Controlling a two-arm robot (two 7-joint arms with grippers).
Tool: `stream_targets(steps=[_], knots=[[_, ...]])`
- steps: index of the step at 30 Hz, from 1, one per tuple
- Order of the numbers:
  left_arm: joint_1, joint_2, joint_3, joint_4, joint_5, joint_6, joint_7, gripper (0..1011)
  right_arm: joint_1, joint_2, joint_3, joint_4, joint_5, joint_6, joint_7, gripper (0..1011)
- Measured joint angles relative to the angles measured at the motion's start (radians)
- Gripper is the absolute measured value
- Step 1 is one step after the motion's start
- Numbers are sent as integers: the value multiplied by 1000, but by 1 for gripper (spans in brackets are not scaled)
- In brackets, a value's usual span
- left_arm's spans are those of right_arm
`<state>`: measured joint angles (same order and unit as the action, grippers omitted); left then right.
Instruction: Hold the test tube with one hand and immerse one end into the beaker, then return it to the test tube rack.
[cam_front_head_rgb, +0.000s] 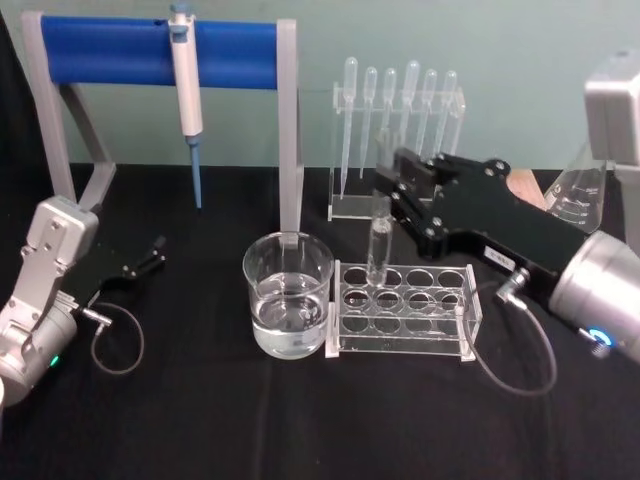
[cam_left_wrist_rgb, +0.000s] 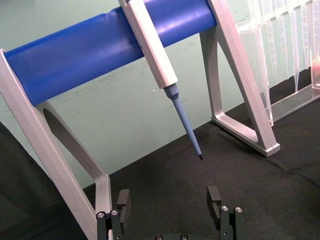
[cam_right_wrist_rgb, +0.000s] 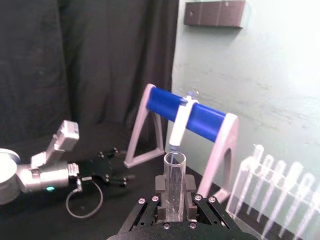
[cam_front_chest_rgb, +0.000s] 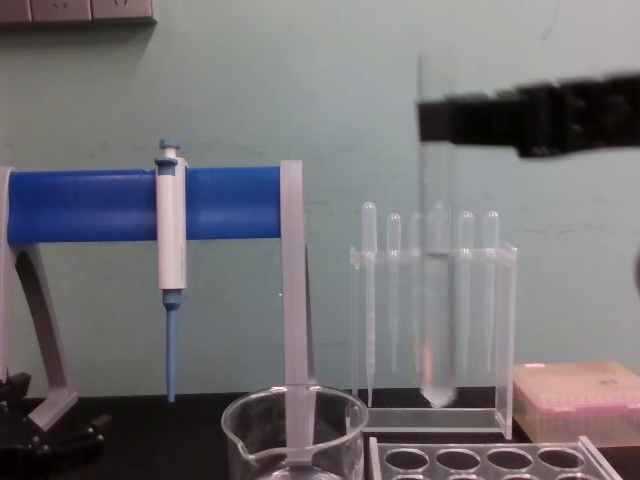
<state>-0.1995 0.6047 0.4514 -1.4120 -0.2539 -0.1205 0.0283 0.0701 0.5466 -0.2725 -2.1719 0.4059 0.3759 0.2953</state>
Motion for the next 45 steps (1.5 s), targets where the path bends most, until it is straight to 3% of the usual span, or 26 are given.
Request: stream_targets(steps=[9,27,45], knots=[[0,0,0,0,0,0,0,1000,-64,15,27,36,-23,-60,-23,222],[0,0,0,0,0,0,0,1000,-48,-68,-3,164,-77,-116,-34,222],[0,0,0,0,0,0,0,1000,-44,-109,-10,221,-109,-137,-28,221]])
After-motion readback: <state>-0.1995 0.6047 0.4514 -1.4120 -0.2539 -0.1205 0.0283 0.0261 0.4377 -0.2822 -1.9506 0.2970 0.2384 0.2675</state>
